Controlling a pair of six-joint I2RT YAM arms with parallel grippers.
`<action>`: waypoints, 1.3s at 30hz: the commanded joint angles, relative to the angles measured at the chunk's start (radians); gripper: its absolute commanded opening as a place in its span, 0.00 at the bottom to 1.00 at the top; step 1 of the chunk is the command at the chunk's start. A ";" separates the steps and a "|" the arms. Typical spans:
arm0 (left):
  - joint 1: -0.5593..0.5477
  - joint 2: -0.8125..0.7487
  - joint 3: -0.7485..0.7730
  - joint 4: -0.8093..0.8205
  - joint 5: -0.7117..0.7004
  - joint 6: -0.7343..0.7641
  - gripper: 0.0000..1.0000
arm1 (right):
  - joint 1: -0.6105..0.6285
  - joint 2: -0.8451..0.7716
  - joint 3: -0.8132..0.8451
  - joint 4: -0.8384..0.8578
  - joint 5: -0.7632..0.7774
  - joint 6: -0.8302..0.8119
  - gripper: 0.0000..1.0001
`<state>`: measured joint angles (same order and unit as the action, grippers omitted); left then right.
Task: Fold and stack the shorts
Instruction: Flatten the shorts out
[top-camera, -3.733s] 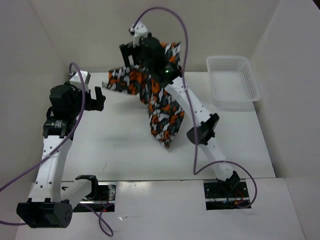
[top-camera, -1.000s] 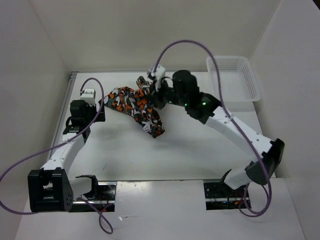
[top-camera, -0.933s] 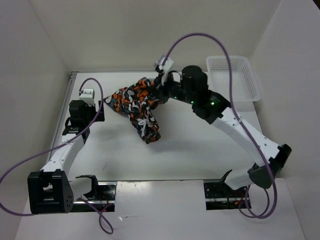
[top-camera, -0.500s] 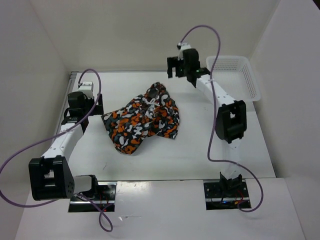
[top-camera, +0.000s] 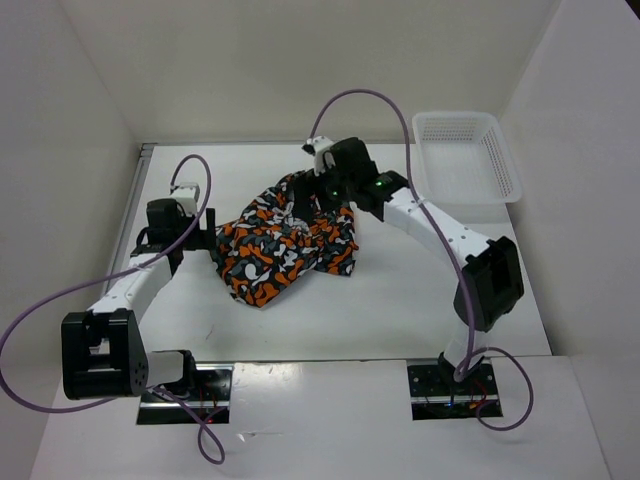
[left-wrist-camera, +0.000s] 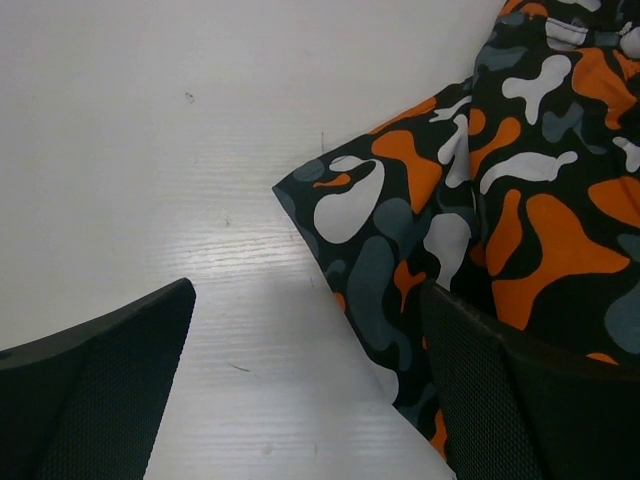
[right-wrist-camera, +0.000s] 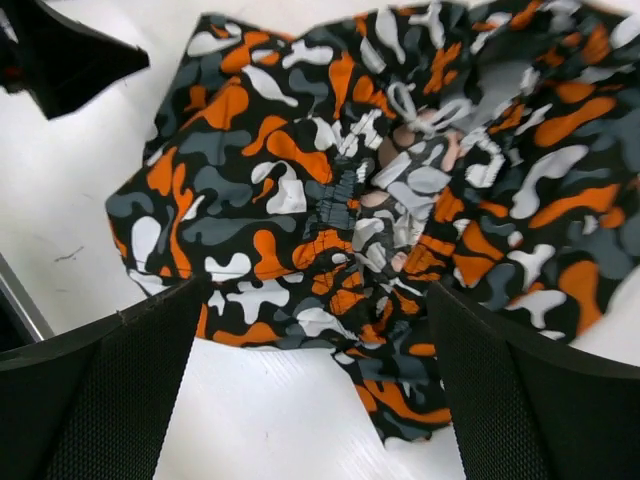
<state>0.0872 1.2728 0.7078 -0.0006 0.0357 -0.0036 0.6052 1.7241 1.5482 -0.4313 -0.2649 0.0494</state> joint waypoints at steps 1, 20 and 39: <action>-0.001 -0.016 -0.011 0.063 0.041 0.004 1.00 | -0.010 0.095 -0.048 0.063 -0.025 0.023 0.96; 0.075 -0.027 -0.054 0.125 0.101 0.004 1.00 | 0.034 0.370 0.081 0.012 -0.318 -0.149 0.57; 0.075 0.002 0.005 -0.050 0.341 0.004 1.00 | 0.034 0.134 -0.221 -0.046 -0.390 -0.309 0.08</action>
<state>0.1570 1.2797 0.6796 0.0254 0.2573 -0.0040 0.6308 1.9358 1.3422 -0.4664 -0.6365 -0.2031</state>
